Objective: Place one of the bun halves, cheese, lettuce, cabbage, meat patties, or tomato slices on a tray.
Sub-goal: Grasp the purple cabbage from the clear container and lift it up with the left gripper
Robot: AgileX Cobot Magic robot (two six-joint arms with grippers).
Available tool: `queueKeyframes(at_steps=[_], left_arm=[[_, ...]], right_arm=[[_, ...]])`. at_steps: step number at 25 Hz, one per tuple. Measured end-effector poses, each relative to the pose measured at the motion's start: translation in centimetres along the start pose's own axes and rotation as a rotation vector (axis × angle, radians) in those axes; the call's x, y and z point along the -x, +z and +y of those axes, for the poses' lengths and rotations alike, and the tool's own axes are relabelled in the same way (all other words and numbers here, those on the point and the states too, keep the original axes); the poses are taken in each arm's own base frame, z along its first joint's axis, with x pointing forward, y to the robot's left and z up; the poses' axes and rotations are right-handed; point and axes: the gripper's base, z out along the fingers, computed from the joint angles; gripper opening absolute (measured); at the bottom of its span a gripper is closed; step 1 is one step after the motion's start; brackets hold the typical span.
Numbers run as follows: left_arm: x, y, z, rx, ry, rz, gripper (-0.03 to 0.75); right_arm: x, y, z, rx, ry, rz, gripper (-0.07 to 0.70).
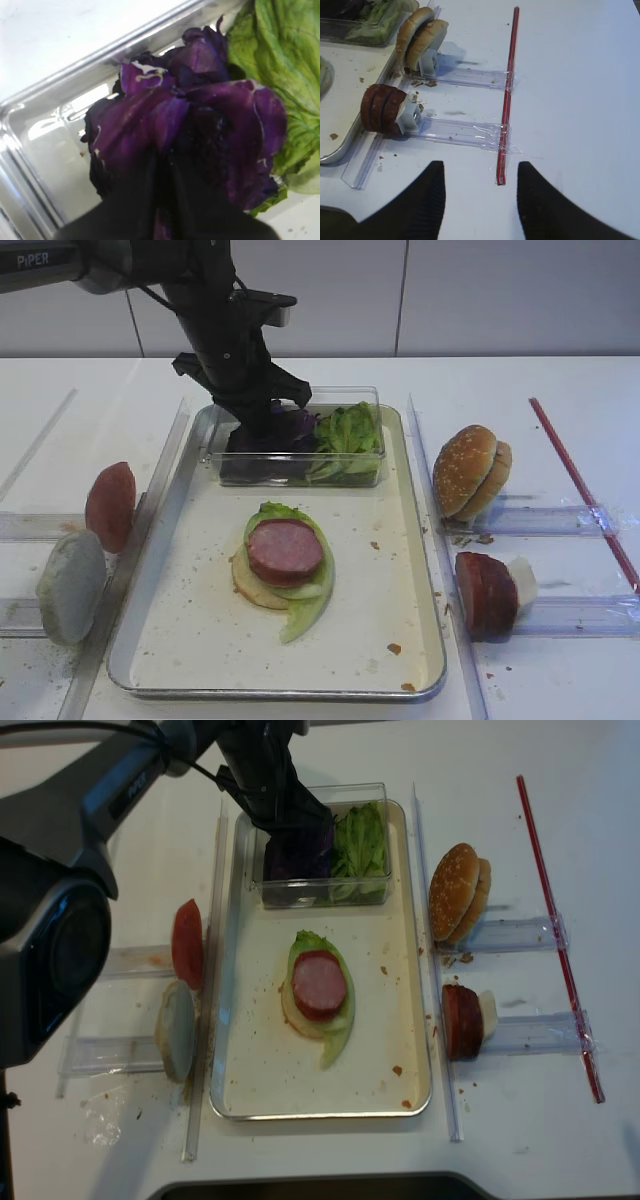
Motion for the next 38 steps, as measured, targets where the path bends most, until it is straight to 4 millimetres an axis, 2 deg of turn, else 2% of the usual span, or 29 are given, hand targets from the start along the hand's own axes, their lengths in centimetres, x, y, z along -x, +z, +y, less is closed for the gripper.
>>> queueKeyframes(at_steps=[4,9,20,31,38], left_arm=[[0.0,-0.4,0.0,0.0,0.002,-0.007,-0.002],[-0.2,-2.9,-0.2,-0.002,0.008,-0.007,-0.002],[-0.9,-6.5,-0.4,0.014,0.056,0.008,-0.005],[-1.2,-9.6,-1.0,-0.014,0.243,-0.05,-0.005],[-3.1,-11.9,-2.0,-0.09,0.318,-0.076,-0.005]], right_arm=[[0.0,0.0,0.0,0.0,0.0,0.0,0.347],[0.0,0.0,0.0,0.0,0.0,0.0,0.347],[0.0,0.0,0.0,-0.002,-0.001,0.0,0.347],[0.0,0.0,0.0,-0.002,-0.001,0.0,0.347],[0.0,0.0,0.0,-0.002,-0.001,0.0,0.347]])
